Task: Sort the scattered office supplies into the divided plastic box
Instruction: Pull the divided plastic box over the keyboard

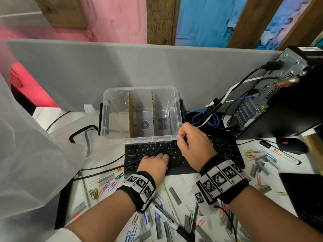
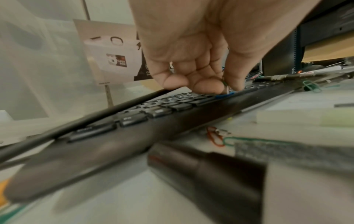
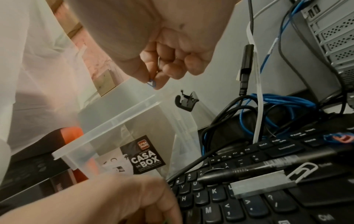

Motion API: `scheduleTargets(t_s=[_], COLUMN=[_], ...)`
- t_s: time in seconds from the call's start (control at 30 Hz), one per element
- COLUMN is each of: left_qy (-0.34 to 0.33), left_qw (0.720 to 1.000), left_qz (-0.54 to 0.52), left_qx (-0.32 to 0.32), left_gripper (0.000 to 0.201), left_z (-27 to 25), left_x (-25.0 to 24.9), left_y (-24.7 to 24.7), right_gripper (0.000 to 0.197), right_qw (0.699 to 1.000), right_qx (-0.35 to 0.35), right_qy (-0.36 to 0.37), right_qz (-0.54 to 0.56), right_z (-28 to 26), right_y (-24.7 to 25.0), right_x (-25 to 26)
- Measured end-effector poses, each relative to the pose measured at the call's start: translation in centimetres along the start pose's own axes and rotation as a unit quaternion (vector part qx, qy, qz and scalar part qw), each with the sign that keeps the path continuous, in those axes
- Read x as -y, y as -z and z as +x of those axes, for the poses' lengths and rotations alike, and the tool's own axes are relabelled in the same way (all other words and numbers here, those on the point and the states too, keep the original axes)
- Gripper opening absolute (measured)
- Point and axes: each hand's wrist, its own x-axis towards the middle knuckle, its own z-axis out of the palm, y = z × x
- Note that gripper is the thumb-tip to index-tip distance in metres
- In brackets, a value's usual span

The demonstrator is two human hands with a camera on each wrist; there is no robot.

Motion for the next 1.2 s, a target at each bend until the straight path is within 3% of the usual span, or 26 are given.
scheduleTargets(t_s=[0.3,0.53,0.87,0.93,1.0,1.07,1.13,1.2], left_qy=[0.037,0.065,0.053,0.047,0.016,0.009,0.056,0.134], left_qw=[0.999,0.996,0.993,0.989,0.972,0.940,0.901,0.877], left_qz=[0.014,-0.013,-0.069,-0.134,-0.226,-0.292,-0.309,-0.279], left_qx=[0.024,0.061,0.085,0.044,-0.060,-0.177,-0.298,-0.367], left_gripper=[0.035,0.030,0.037,0.030,0.013,0.011,0.009,0.006], left_z=[0.6,0.8,-0.5,-1.8,-4.0,-6.2,-7.2,-6.8], left_x=[-0.9,-1.7,-1.1,-0.5,0.3,1.4,3.6,6.3], left_y=[0.1,0.5,1.7,2.6,4.3,7.2,9.5,10.6], right_gripper=[0.009,0.009,0.011,0.012,0.013,0.013,0.010,0.007], right_qw=[0.999,0.998,0.998,0.998,0.997,0.997,0.997,0.998], right_qx=[-0.022,-0.041,-0.043,-0.038,-0.035,-0.038,-0.024,0.017], right_qy=[-0.026,-0.043,-0.046,-0.043,-0.035,-0.018,0.001,0.012], right_qz=[0.005,0.015,0.024,0.039,0.054,0.063,0.069,0.061], right_z=[-0.1,-0.2,-0.4,-0.4,-0.2,0.3,1.3,2.4], right_y=[-0.1,-0.1,0.1,0.2,0.3,0.1,-0.6,-1.5], right_x=[-0.8,-0.9,-0.7,-0.5,0.0,0.9,2.3,4.1])
